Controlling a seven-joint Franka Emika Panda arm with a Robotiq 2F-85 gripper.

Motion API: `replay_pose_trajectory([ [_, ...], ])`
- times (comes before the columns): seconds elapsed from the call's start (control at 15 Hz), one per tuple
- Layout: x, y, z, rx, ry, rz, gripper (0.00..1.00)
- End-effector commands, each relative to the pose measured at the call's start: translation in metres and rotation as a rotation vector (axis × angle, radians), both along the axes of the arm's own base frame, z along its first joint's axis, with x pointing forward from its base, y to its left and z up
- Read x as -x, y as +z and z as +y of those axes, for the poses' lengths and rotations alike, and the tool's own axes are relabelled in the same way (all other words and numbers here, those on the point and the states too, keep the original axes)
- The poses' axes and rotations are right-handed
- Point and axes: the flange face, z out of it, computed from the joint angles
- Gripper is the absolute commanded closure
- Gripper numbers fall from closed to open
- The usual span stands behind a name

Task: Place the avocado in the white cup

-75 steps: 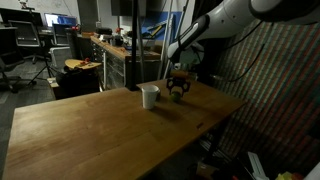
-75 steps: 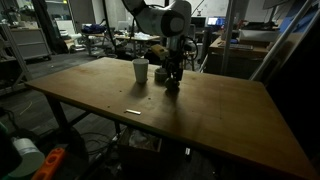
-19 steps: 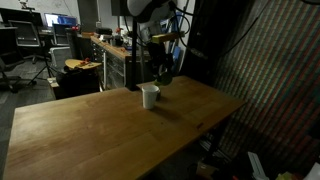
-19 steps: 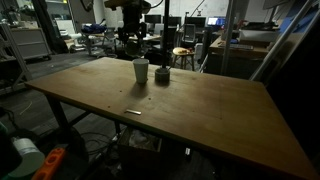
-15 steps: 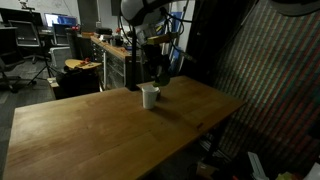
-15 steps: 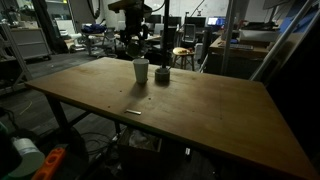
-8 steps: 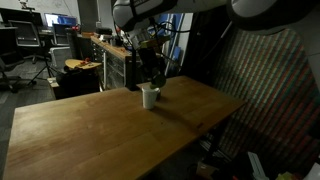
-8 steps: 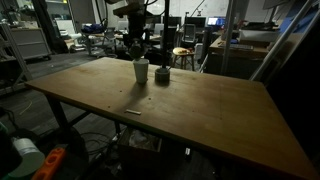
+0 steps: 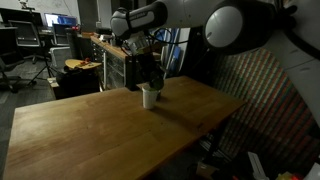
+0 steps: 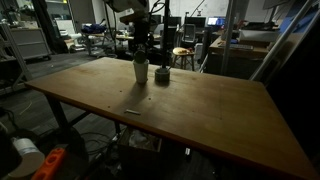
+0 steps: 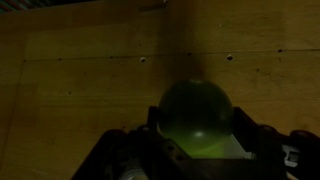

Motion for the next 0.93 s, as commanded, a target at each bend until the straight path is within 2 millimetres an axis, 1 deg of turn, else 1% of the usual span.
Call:
replay_pose_trajectory([
  [0.0,-0.013,0.005,0.007,0.005,0.019,-0.009,0.07],
  [0.07,-0.014,0.009,0.008,0.0,0.024,-0.023,0.06],
  [0.13,-0.016,0.01,0.009,-0.001,0.024,-0.038,0.01],
  [0.2,-0.018,0.016,0.01,-0.006,0.02,-0.059,0.0],
  [0.4,-0.019,0.033,0.011,-0.011,0.014,-0.1,0.0],
  [0.53,-0.021,0.048,0.01,-0.025,-0.001,-0.144,0.0],
  [0.87,-0.029,0.086,0.005,-0.078,-0.091,-0.32,0.0],
])
